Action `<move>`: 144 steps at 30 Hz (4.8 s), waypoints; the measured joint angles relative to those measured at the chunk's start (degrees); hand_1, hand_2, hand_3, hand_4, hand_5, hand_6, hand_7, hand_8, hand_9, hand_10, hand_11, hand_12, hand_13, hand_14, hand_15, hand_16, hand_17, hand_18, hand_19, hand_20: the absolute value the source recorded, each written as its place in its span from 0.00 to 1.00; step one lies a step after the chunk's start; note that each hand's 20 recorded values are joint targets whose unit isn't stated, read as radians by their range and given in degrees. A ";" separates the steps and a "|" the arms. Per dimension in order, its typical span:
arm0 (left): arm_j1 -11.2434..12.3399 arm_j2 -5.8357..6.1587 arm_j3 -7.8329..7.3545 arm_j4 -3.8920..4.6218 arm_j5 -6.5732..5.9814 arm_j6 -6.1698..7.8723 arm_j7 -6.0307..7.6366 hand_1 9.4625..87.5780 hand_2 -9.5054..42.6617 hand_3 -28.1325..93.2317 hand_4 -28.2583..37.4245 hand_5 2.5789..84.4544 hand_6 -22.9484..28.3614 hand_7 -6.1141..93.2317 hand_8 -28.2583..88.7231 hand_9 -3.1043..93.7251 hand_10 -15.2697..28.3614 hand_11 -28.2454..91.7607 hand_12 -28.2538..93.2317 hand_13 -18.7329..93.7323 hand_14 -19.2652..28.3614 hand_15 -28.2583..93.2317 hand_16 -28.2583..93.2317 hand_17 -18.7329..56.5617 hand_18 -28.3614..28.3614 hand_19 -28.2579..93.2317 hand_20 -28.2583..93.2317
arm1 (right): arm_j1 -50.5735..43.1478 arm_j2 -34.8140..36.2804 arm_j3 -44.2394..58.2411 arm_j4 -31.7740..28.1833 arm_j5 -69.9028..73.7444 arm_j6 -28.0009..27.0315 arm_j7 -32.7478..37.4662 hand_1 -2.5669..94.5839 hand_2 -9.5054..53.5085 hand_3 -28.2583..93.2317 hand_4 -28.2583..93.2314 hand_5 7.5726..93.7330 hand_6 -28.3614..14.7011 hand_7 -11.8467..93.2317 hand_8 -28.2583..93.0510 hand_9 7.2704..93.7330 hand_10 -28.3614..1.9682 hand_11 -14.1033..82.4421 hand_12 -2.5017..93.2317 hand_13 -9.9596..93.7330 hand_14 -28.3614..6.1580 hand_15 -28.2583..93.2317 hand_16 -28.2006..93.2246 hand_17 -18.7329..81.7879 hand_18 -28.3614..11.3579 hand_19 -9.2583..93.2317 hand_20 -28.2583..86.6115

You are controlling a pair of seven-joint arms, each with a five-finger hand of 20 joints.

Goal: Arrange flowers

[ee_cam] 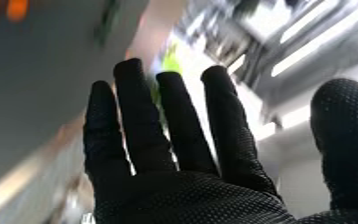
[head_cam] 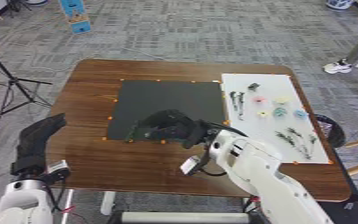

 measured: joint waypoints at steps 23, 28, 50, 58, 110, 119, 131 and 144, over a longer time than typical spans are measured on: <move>3.56 -1.60 -2.21 -3.58 1.27 -0.85 -0.54 0.12 0.21 0.84 0.00 0.58 0.49 0.22 0.17 0.55 0.64 0.39 0.33 0.51 0.69 0.33 0.24 0.33 0.68 0.27 0.37 | -16.40 14.29 20.23 -0.87 -22.59 27.86 10.31 0.34 0.01 0.78 0.15 0.73 0.59 0.37 0.19 0.82 0.46 0.47 0.31 0.78 0.41 0.71 0.52 0.49 0.06 0.81 0.76; 3.96 -1.60 -2.47 -4.01 1.49 -1.12 -0.98 0.13 0.20 0.85 0.00 0.58 0.49 0.22 0.17 0.55 0.64 0.39 0.33 0.51 0.69 0.33 0.24 0.33 0.68 0.27 0.37 | -18.15 15.44 22.61 0.67 -25.68 27.44 10.23 0.33 0.01 0.78 0.15 0.73 0.60 0.37 0.19 0.82 0.45 0.47 0.31 0.78 0.41 0.71 0.52 0.49 0.06 0.81 0.76; 5.54 -1.91 -3.28 -4.88 2.41 -2.22 -2.09 0.15 0.19 0.85 0.00 0.58 0.49 0.22 0.17 0.56 0.64 0.39 0.33 0.52 0.70 0.34 0.24 0.33 0.68 0.28 0.37 | -27.34 17.03 32.02 3.84 -32.64 27.01 12.09 0.32 0.00 0.78 0.15 0.73 0.60 0.38 0.19 0.82 0.46 0.48 0.32 0.78 0.42 0.71 0.53 0.50 0.05 0.82 0.77; 5.55 -1.98 -3.25 -4.98 2.81 -2.84 -2.44 0.16 0.17 0.85 0.01 0.58 0.49 0.22 0.17 0.56 0.64 0.39 0.33 0.52 0.70 0.34 0.24 0.33 0.68 0.28 0.37 | -29.22 17.22 34.52 5.33 -34.20 27.23 13.20 0.32 0.00 0.78 0.15 0.73 0.60 0.38 0.19 0.83 0.46 0.48 0.32 0.79 0.42 0.72 0.53 0.50 0.05 0.82 0.77; 4.77 -2.18 -3.15 -5.33 3.08 -4.62 -3.00 0.18 0.17 0.84 0.04 0.58 0.50 0.22 0.17 0.55 0.64 0.39 0.33 0.52 0.70 0.34 0.24 0.33 0.68 0.27 0.36 | -24.93 20.77 28.35 5.40 -43.91 15.23 18.07 0.52 0.00 0.75 0.17 0.86 0.71 0.47 0.46 0.96 0.63 0.66 0.37 0.90 0.55 0.85 0.58 0.63 0.04 0.99 0.77; 5.05 -2.05 -4.51 -5.96 3.09 -4.84 -3.35 0.18 0.17 0.84 0.04 0.58 0.50 0.22 0.17 0.55 0.64 0.39 0.33 0.52 0.70 0.34 0.24 0.33 0.69 0.27 0.36 | -23.75 24.75 27.17 2.40 -34.44 12.89 18.72 0.51 0.00 0.77 0.18 0.87 0.70 0.48 0.45 0.97 0.63 0.67 0.37 0.90 0.54 0.86 0.59 0.64 0.03 1.00 0.77; 5.45 -1.17 -5.34 -6.39 3.11 -5.19 -4.05 0.18 0.17 0.84 0.04 0.58 0.50 0.22 0.17 0.55 0.64 0.39 0.33 0.52 0.70 0.33 0.24 0.33 0.69 0.27 0.36 | -18.57 24.22 27.26 -6.07 -28.78 15.79 24.13 0.51 0.00 0.78 0.19 0.90 0.69 0.45 0.46 0.99 0.63 0.66 0.36 0.92 0.55 0.86 0.58 0.66 0.03 1.00 0.79; 8.38 0.69 -8.00 -6.76 -0.38 2.55 -1.91 0.13 0.25 0.84 0.00 0.59 0.50 0.21 0.17 0.55 0.65 0.39 0.33 0.50 0.68 0.33 0.23 0.35 0.65 0.27 0.37 | 4.80 20.25 0.79 -5.33 -26.03 8.97 25.24 0.52 0.00 0.77 0.19 0.94 0.66 0.40 0.47 1.00 0.61 0.67 0.35 0.93 0.53 0.86 0.59 0.67 0.02 1.00 0.80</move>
